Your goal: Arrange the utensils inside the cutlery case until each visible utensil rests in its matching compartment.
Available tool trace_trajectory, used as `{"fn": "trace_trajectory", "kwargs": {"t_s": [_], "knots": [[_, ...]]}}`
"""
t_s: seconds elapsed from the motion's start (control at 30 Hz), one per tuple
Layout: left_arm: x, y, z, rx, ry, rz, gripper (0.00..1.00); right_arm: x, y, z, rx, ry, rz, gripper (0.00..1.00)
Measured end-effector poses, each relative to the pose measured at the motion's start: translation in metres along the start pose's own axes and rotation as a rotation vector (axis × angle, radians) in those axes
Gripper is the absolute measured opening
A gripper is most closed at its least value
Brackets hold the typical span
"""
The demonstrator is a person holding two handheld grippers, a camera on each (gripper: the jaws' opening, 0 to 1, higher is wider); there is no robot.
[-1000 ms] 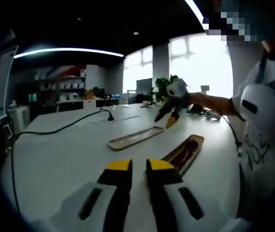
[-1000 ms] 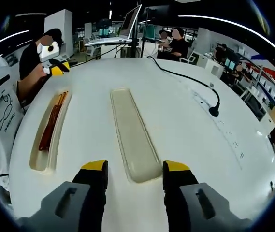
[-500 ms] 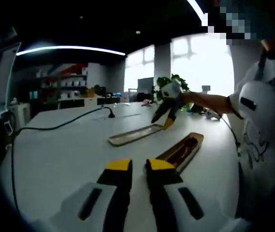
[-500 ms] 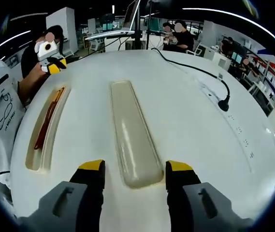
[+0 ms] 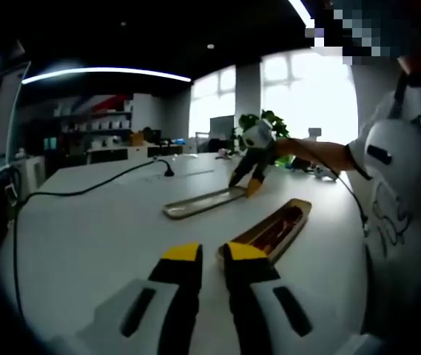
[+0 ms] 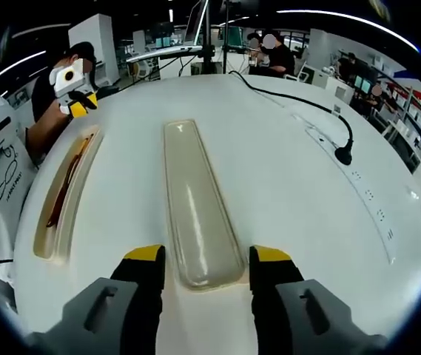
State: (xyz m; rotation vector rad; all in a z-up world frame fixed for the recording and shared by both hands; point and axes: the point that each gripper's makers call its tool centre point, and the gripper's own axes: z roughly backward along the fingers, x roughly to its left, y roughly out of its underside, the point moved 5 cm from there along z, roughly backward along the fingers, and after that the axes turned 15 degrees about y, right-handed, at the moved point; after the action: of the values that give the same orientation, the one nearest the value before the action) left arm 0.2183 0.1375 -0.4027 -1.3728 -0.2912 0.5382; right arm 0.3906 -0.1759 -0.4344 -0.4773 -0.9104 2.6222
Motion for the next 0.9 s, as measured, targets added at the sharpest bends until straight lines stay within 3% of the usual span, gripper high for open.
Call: {"fn": "trace_trajectory", "kwargs": {"t_s": [0.47, 0.9], "knots": [[-0.002, 0.001, 0.003, -0.003, -0.005, -0.002, 0.12, 0.007, -0.003, -0.004, 0.045, 0.028, 0.012, 0.39], [-0.002, -0.002, 0.005, -0.029, -0.012, 0.006, 0.12, 0.023, -0.01, 0.005, 0.019, 0.072, 0.027, 0.38]]}}
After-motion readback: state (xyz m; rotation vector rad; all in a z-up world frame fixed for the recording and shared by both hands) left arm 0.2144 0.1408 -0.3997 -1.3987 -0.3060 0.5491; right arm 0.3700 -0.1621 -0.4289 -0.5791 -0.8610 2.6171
